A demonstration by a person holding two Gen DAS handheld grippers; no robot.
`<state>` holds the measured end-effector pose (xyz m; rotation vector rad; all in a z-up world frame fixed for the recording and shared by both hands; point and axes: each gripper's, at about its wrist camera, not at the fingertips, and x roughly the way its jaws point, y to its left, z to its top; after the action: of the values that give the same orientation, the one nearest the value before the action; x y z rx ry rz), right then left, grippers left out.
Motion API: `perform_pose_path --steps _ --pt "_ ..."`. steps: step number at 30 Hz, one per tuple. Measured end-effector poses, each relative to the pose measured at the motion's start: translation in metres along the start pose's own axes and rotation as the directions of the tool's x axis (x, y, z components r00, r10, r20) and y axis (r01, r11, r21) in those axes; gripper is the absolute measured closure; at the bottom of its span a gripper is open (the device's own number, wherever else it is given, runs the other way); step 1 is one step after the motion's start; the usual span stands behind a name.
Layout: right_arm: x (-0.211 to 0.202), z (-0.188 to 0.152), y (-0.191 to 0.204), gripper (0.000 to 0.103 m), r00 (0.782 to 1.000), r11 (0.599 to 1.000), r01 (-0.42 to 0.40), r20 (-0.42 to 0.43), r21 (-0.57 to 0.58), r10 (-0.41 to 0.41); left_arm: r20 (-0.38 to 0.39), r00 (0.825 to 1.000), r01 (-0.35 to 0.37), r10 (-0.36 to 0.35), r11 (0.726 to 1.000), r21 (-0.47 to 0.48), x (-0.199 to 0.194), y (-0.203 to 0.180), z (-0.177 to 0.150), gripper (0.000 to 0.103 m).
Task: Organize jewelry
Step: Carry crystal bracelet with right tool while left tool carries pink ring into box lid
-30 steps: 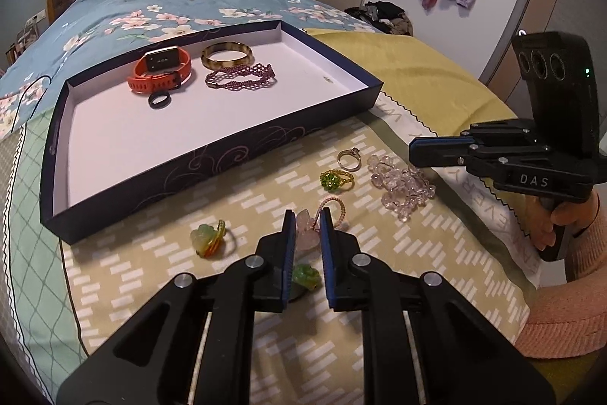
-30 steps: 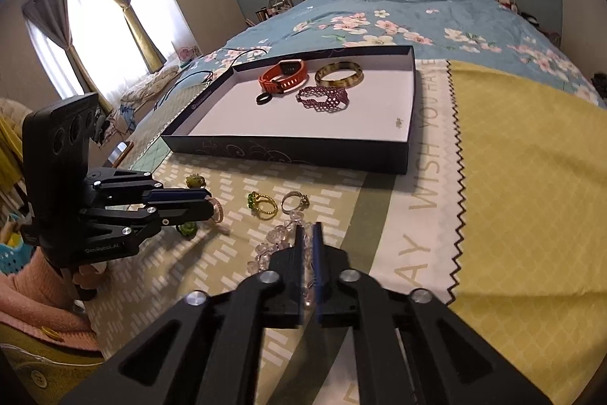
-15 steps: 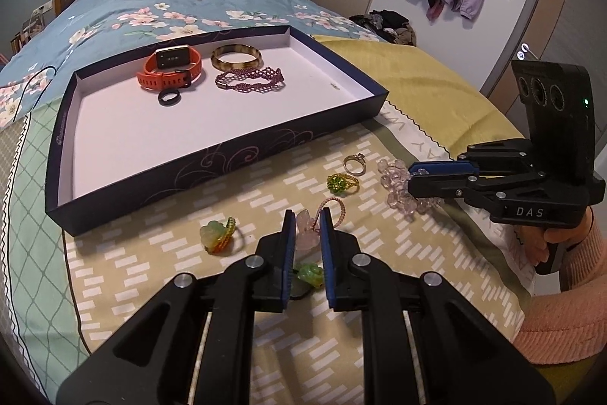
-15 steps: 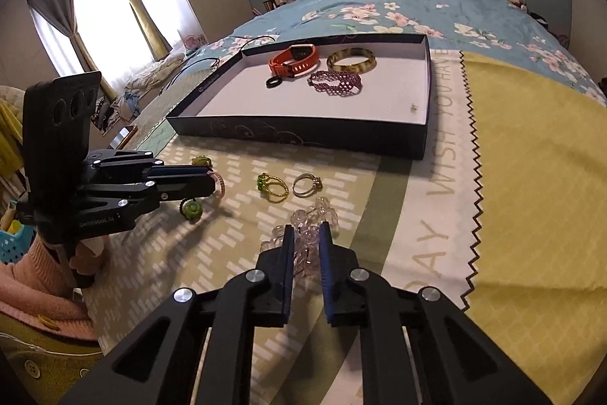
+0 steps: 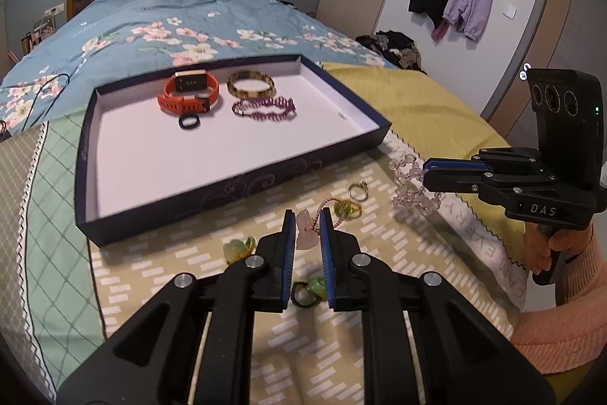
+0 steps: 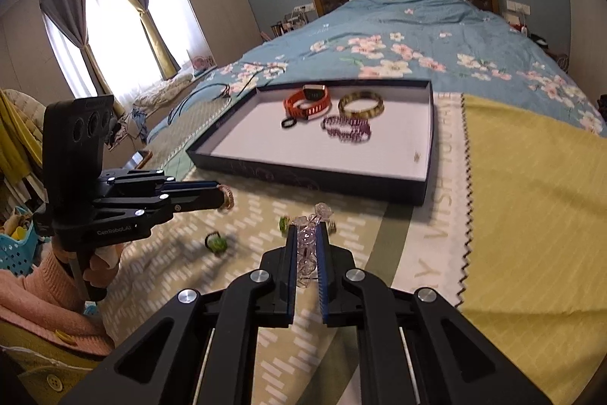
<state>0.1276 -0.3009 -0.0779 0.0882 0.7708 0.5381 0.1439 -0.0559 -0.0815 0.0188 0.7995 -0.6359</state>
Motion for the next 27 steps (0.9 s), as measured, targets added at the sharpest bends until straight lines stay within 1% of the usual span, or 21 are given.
perform_pose_path --steps 5,12,27 --pt "-0.003 0.014 0.002 0.095 0.999 1.0 -0.005 0.036 -0.014 0.006 0.033 0.999 -0.014 0.014 1.0 -0.002 -0.008 0.002 0.009 0.09" --pt "-0.001 0.032 0.004 0.095 0.997 1.0 -0.012 0.072 -0.029 0.014 0.058 0.997 -0.042 0.043 0.999 -0.006 -0.014 0.007 0.02 0.09" --pt "0.019 0.059 0.0 0.095 0.996 0.999 -0.02 0.087 -0.04 0.024 0.079 0.992 -0.097 0.099 0.995 -0.034 -0.014 0.027 0.04 0.09"
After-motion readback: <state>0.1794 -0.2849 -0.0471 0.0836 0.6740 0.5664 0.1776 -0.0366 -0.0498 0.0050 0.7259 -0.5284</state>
